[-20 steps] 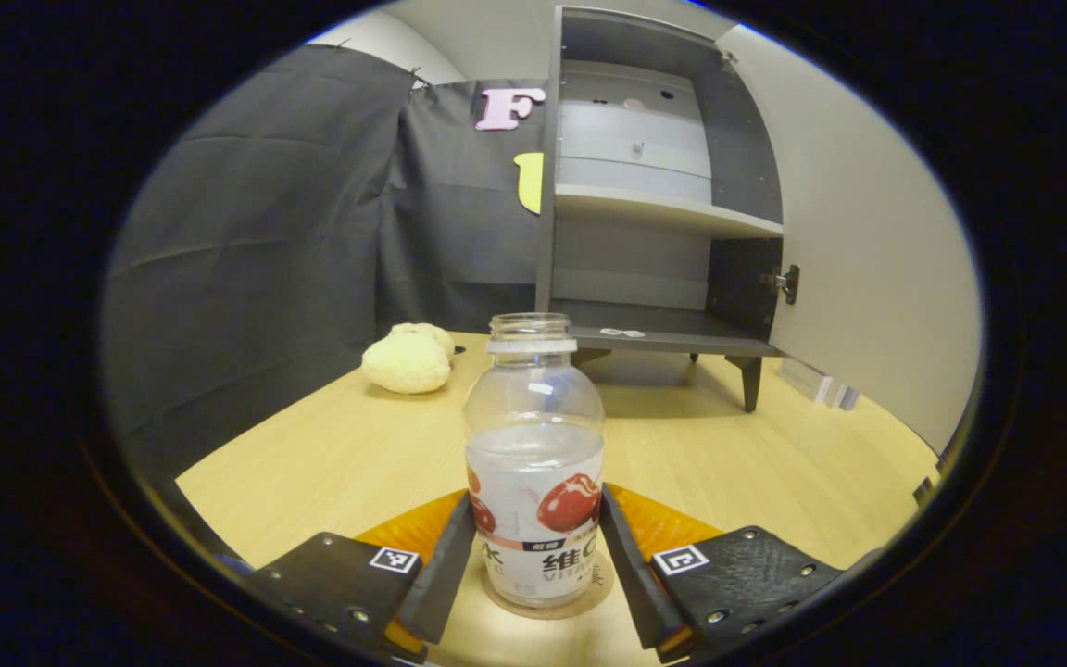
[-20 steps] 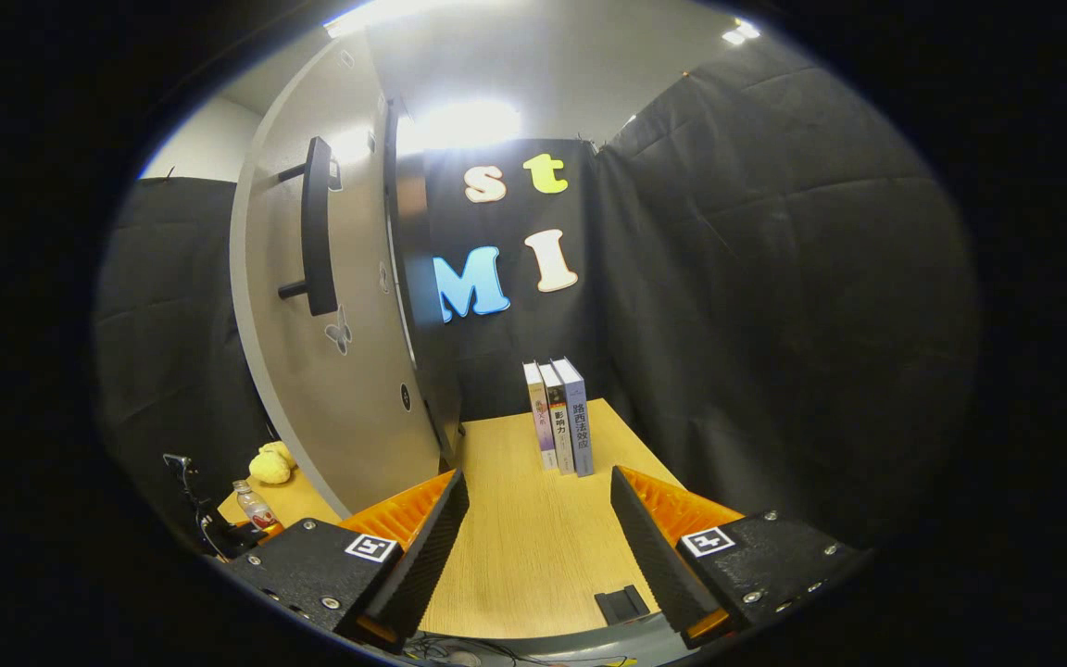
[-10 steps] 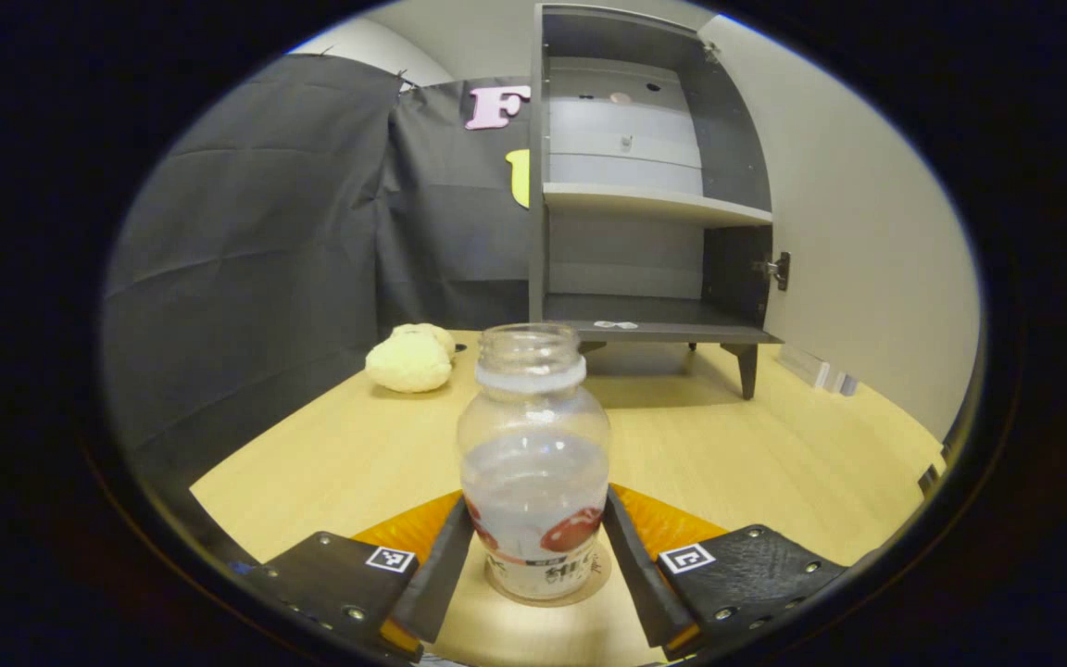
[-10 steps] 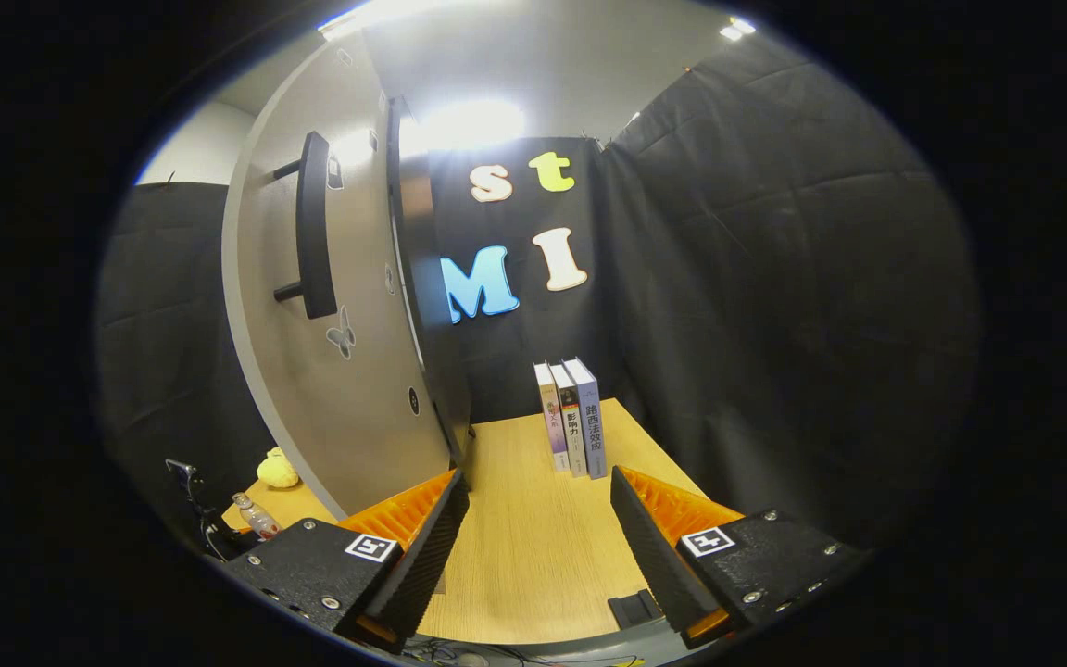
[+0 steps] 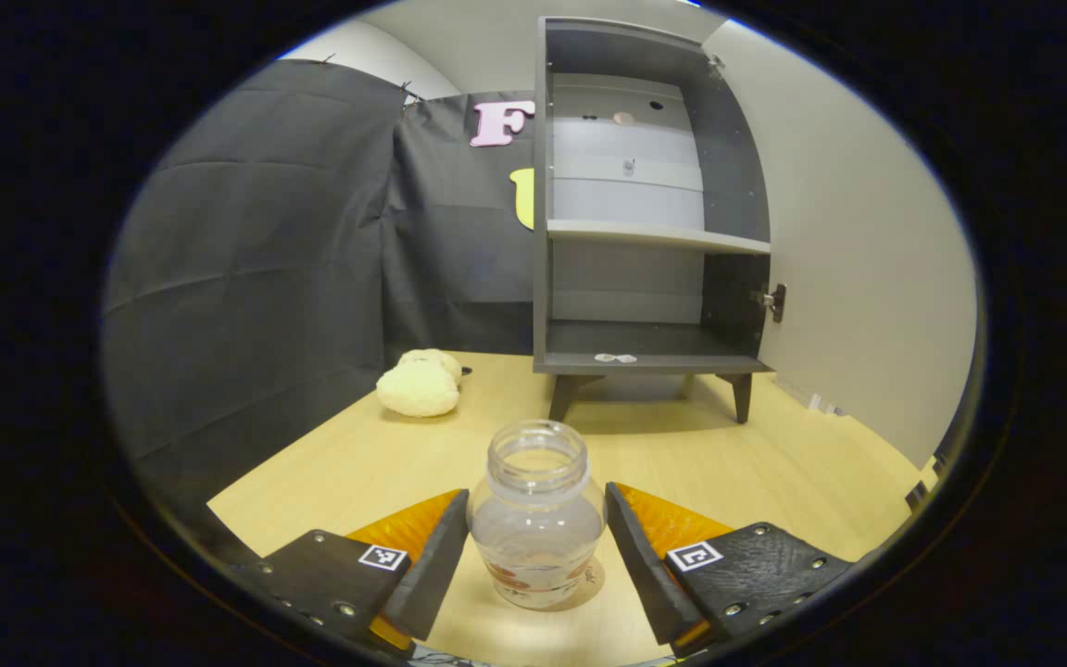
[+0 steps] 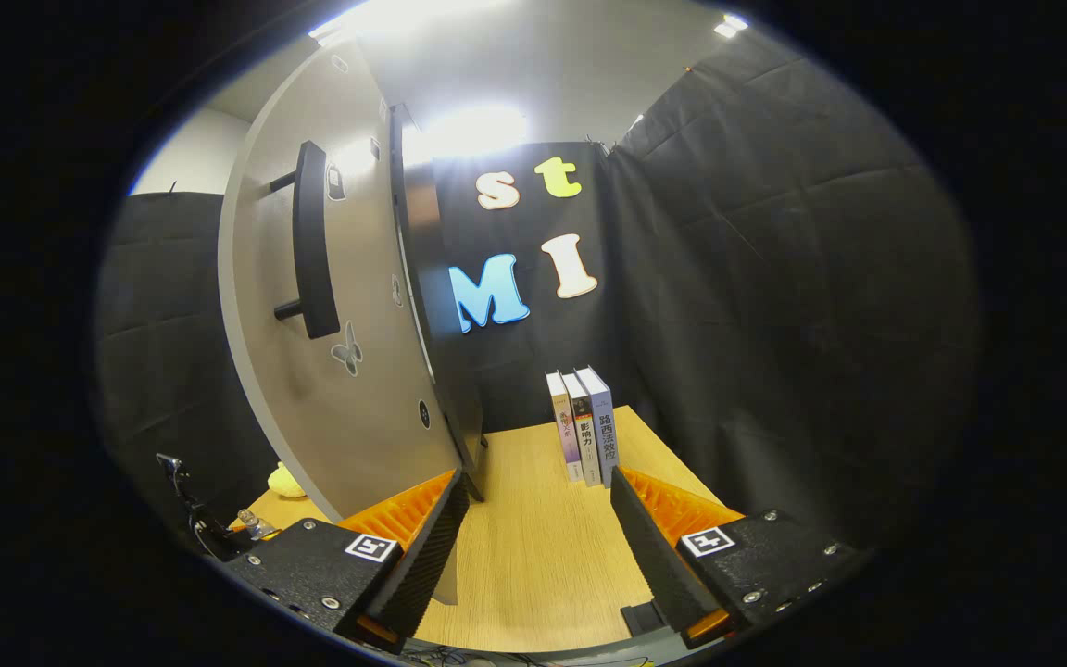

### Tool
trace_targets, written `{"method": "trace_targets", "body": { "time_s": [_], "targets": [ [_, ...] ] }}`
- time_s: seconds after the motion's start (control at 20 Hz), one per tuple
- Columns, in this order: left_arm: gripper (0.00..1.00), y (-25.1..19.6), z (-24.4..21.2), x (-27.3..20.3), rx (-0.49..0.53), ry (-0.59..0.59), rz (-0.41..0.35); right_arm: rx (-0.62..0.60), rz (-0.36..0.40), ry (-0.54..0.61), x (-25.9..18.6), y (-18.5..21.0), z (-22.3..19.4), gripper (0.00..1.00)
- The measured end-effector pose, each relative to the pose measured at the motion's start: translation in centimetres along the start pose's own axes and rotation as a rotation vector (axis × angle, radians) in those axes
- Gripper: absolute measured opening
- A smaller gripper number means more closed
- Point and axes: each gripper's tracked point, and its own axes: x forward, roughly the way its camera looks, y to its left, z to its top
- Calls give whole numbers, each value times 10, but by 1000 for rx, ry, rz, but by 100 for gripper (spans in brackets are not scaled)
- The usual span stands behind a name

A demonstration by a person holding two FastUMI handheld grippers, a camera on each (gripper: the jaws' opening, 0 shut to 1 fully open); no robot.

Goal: Open the cabinet door with the right hand, grasp the bottle in the cabinet with the left hand and place it on the coaster, then close the cabinet door with the right hand.

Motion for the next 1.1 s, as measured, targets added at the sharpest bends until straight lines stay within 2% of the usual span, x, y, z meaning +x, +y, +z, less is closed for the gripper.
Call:
{"method": "trace_targets", "body": {
  "time_s": [0.05, 0.2, 0.35, 0.45, 0.5, 0.55, 0.65, 0.7, 0.75, 0.85, 0.9, 0.95, 1.05, 1.1],
  "targets": [
    [86, -1, 6, -1, -3, -12, 1, 4, 2, -4, 0, 0, 2, 95],
    [86, 1, 27, -2, -7, -52, 14, 8, 7, -21, -1, -3, 10, 96],
    [89, 5, 44, -6, -13, -79, 31, -8, -25, -67, 0, -15, 35, 95],
    [89, 11, 56, -8, -15, -97, 46, -10, -41, -99, 18, -14, 53, 95],
    [86, 13, 61, -8, -17, -105, 44, -13, -47, -113, 20, -13, 60, 95],
    [86, 14, 66, -10, -18, -113, 43, -20, -56, -124, 20, -14, 68, 95],
    [89, 20, 79, -11, -16, -131, 48, -39, -86, -138, 18, -14, 79, 95],
    [86, 25, 84, -10, -13, -140, 51, -47, -96, -147, 13, -12, 84, 95],
    [89, 28, 88, -11, -8, -143, 58, -55, -106, -158, 11, -8, 92, 95],
    [86, 34, 95, -13, -9, -148, 63, -76, -129, -178, 7, 0, 107, 95],
    [89, 36, 100, -14, -12, -158, 61, -87, -151, -192, 5, -3, 111, 91],
    [89, 39, 105, -14, -16, -170, 55, -95, -178, -203, 2, -3, 117, 95],
    [89, 39, 111, -13, -20, -188, 34, -110, -212, -220, -1, 5, 125, 95],
    [82, 41, 113, -13, -21, -196, 26, -121, -224, -227, -3, 11, 129, 95]
  ]
}}
